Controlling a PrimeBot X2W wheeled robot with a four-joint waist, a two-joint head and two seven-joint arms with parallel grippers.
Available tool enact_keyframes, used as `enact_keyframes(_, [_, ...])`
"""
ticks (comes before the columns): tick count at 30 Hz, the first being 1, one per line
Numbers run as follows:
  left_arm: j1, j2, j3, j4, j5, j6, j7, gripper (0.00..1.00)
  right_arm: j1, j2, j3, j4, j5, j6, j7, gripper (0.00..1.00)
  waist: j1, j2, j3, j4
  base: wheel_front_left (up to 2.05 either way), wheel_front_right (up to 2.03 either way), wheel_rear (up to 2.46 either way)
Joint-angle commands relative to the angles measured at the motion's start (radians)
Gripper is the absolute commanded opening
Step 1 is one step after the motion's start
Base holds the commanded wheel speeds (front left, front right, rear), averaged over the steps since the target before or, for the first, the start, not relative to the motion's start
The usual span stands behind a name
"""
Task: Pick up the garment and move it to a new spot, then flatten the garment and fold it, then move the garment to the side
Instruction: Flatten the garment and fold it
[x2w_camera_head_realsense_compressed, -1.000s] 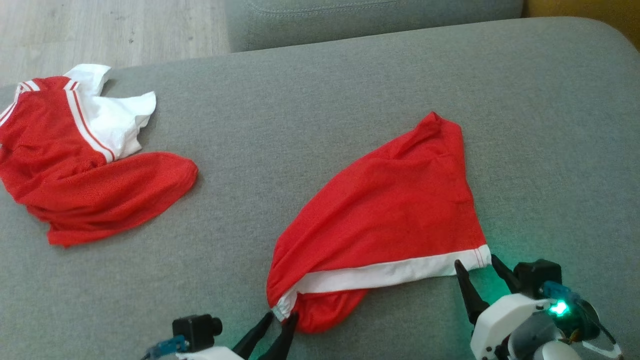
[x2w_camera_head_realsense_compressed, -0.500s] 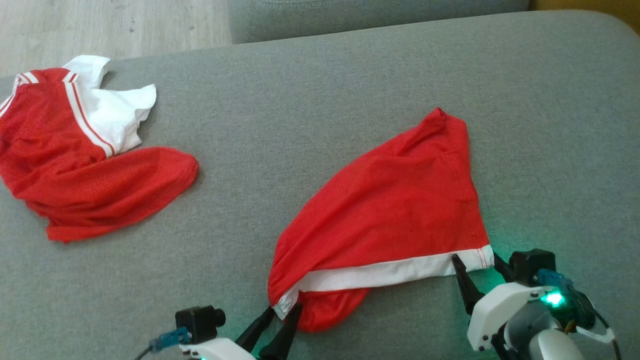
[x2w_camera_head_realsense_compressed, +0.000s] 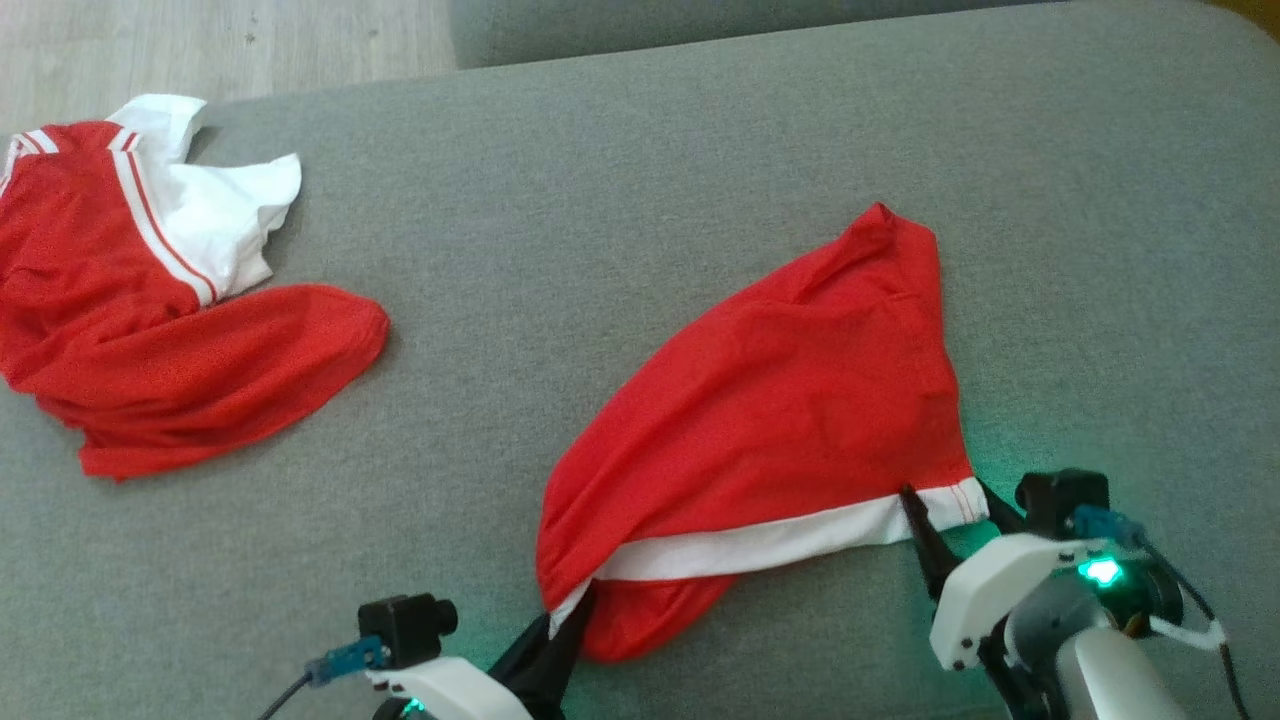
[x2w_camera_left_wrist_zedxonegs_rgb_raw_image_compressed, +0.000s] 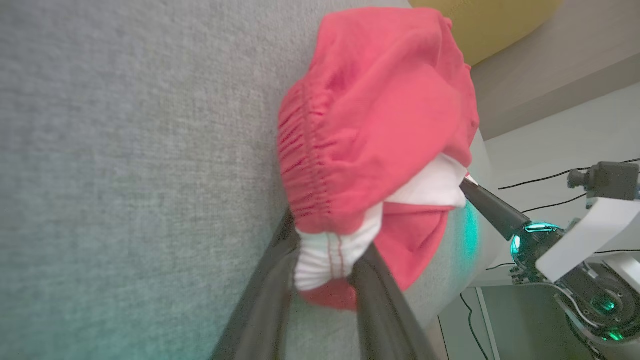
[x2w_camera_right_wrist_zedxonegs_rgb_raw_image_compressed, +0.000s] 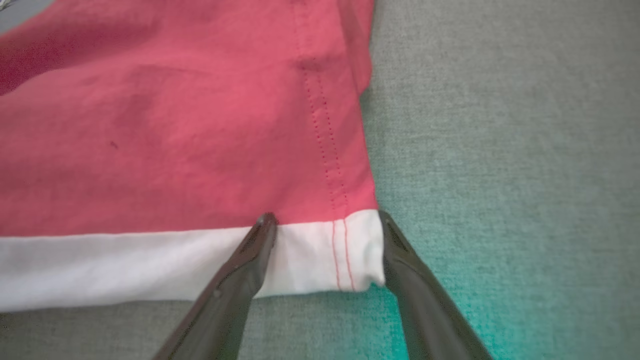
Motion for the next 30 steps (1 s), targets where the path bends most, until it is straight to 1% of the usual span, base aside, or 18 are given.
enact_keyframes(1, [-0.046,0.016,0.010,-0.016,-0.014,-0.006,-0.016,0.16,-0.030,-0.002,0.029,0.012,0.024,0.007,0.031,0.68,0.0001,0.0000,0.008,0.003,0.00,0.00,0.00])
enact_keyframes(2, [-0.051,0.015,0.008,-0.015,-0.022,-0.006,-0.025,0.00,-0.031,-0.002,0.032,0.021,0.036,0.007,0.043,0.35,0.0001,0.0000,0.010,0.005,0.00,0.00,0.00])
enact_keyframes(3, [-0.051,0.015,0.008,-0.015,-0.022,-0.006,-0.025,0.00,-0.031,-0.002,0.032,0.021,0.036,0.007,0.043,0.35,0.0001,0.0000,0.010,0.005,0.00,0.00,0.00])
enact_keyframes(4, [-0.054,0.014,0.005,-0.012,-0.032,-0.006,-0.029,0.00,-0.032,-0.002,0.040,0.026,0.047,0.007,0.054,0.05,0.0001,0.0000,0.011,0.006,0.00,0.00,0.00])
enact_keyframes(5, [-0.060,0.017,-0.004,-0.012,-0.039,-0.006,-0.031,0.00,-0.032,-0.002,0.051,0.026,0.070,0.007,0.061,0.00,0.0001,0.0000,0.013,0.006,0.00,0.00,0.00])
enact_keyframes(8, [-0.070,0.026,-0.022,-0.010,-0.057,-0.006,-0.047,0.00,-0.031,-0.002,0.048,-0.001,0.120,0.007,0.066,0.00,0.0001,0.0000,0.012,0.008,0.00,0.00,0.00])
enact_keyframes(10, [-0.069,0.038,-0.032,-0.026,-0.075,-0.006,-0.056,0.00,-0.025,-0.002,0.038,-0.060,0.184,0.007,0.061,0.00,0.0001,0.0000,0.004,0.006,0.00,0.00,0.00])
enact_keyframes(12, [-0.064,0.061,-0.043,-0.071,-0.099,-0.006,-0.060,0.00,-0.012,-0.002,0.027,-0.158,0.285,0.007,0.068,0.00,0.0001,0.0000,-0.007,0.002,0.00,0.00,0.00])
enact_keyframes(14, [-0.056,0.094,-0.057,-0.151,-0.129,-0.006,-0.056,0.00,0.009,-0.002,0.018,-0.291,0.372,0.007,0.097,0.00,0.0001,0.0000,-0.019,-0.001,0.00,0.00,0.00])
enact_keyframes(16, [-0.047,0.141,-0.071,-0.260,-0.165,-0.006,-0.041,0.00,0.038,-0.006,-0.002,-0.446,0.463,0.007,0.141,0.00,0.0001,0.0000,-0.032,-0.005,0.00,0.00,0.00])
enact_keyframes(19, [-0.040,0.230,-0.080,-0.465,-0.224,-0.006,-0.009,0.00,0.081,-0.017,-0.052,-0.678,0.587,0.007,0.212,0.00,0.0001,0.0000,-0.050,-0.014,0.00,0.00,0.00])
enact_keyframes(20, [-0.042,0.295,-0.067,-0.605,-0.260,-0.006,0.013,0.00,0.103,-0.019,-0.096,-0.811,0.652,0.007,0.257,0.00,0.0001,0.0000,-0.061,-0.019,0.00,0.00,0.00])
enact_keyframes(22, [-0.053,0.358,-0.044,-0.735,-0.290,-0.006,0.039,0.00,0.114,-0.016,-0.140,-0.926,0.710,0.007,0.299,0.00,0.0001,0.0000,-0.066,-0.024,0.00,0.00,0.00])
enact_keyframes(24, [-0.073,0.414,-0.014,-0.850,-0.326,-0.006,0.073,0.00,0.108,-0.012,-0.185,-1.015,0.766,0.007,0.335,0.00,0.0001,0.0000,-0.069,-0.030,0.00,0.00,0.00])
enact_keyframes(26, [-0.105,0.461,0.018,-0.948,-0.367,-0.005,0.113,0.00,0.080,-0.008,-0.223,-1.068,0.815,0.007,0.374,0.00,0.0001,0.0000,-0.066,-0.037,0.00,0.00,0.00])
enact_keyframes(28, [-0.148,0.489,0.049,-1.024,-0.433,0.003,0.152,0.00,0.026,-0.005,-0.249,-1.093,0.846,0.007,0.418,0.00,0.0001,0.0000,-0.049,-0.044,0.00,0.00,0.00])
enact_keyframes(30, [-0.215,0.514,0.097,-1.054,-0.493,0.028,0.191,0.00,-0.053,-0.004,-0.266,-1.078,0.859,0.007,0.462,0.00,0.0001,0.0000,-0.020,-0.048,0.00,0.00,0.00])
